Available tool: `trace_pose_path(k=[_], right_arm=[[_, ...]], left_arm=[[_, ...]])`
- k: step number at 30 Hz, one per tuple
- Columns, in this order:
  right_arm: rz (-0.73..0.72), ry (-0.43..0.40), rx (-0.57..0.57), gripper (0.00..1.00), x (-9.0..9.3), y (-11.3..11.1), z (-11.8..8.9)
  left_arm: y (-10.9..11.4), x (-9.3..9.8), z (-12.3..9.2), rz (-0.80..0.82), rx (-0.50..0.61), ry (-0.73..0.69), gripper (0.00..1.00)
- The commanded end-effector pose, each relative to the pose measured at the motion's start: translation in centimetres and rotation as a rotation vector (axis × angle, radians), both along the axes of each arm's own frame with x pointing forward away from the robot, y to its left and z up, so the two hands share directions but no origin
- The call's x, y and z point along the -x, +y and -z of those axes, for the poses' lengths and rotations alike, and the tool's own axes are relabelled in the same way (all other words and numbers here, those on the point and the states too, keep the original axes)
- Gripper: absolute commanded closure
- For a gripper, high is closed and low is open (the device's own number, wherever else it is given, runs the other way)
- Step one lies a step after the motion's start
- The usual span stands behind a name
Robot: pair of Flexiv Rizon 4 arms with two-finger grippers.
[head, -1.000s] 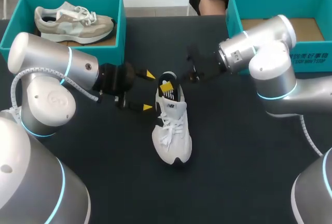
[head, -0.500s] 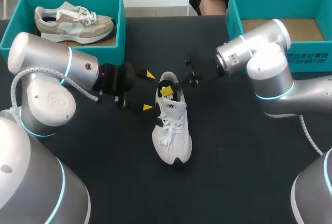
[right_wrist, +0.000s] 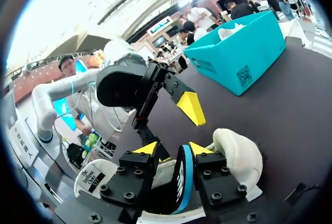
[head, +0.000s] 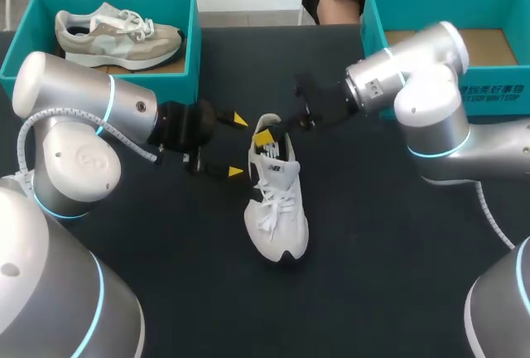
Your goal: Take the shoe out of the shoebox, open the shoe tongue, remove and reinsert the insole, then place the shoe into the shoebox
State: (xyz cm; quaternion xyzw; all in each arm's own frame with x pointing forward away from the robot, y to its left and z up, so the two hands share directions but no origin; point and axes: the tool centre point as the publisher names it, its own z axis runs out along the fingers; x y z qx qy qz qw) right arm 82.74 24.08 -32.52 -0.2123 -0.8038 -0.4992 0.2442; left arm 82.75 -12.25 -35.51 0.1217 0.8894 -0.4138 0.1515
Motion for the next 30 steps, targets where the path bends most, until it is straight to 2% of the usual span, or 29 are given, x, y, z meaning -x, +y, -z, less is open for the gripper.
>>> trace_pose_path(k=[1, 6, 10, 14, 16, 19, 21, 26, 29, 30], right_arm=[[-0.011, -0.018, 0.009, 0.62, -0.5, 0.5, -1.1], [-0.034, -0.067, 0.008, 0.6, -1.8, 1.1, -2.1], [-0.047, -0.129, 0.036, 0.6, -2.8, 1.0, -4.4], [0.0, -0.172, 0.05, 0.58, -2.9, -0.3, -6.6], [0.04, -0.174, 0.036, 0.58, -2.6, -1.1, -6.8], [0.09, -0.135, 0.022, 0.6, -1.5, -2.4, -5.8], [0.122, -0.127, 0.025, 0.64, -0.9, -3.1, -5.5], [0.196, -0.103, 0.042, 0.78, 0.1, -4.9, -5.8], [0.233, -0.089, 0.061, 1.0, 0.4, -5.6, -5.9], [0.248, -0.082, 0.067, 1.0, 0.4, -5.6, -6.0]], left_arm=[[-0.1, 0.0, 0.0, -0.001, -0.004, 0.0, 0.0], [-0.1, 0.0, 0.0, -0.001, -0.004, 0.0, 0.0], [-0.1, 0.0, 0.0, -0.001, -0.004, 0.0, 0.0], [-0.1, 0.0, 0.0, -0.001, -0.004, 0.0, 0.0], [-0.1, 0.0, 0.0, -0.001, -0.004, 0.0, 0.0], [-0.1, 0.0, 0.0, -0.001, -0.004, 0.0, 0.0], [-0.1, 0.0, 0.0, -0.001, -0.004, 0.0, 0.0], [0.4, 0.1, -0.4, -0.001, -0.003, 0.001, 0.0], [1.7, 0.3, -1.3, -0.012, -0.017, -0.014, 0.0], [2.2, 0.4, -1.6, -0.001, -0.023, -0.019, 0.0]])
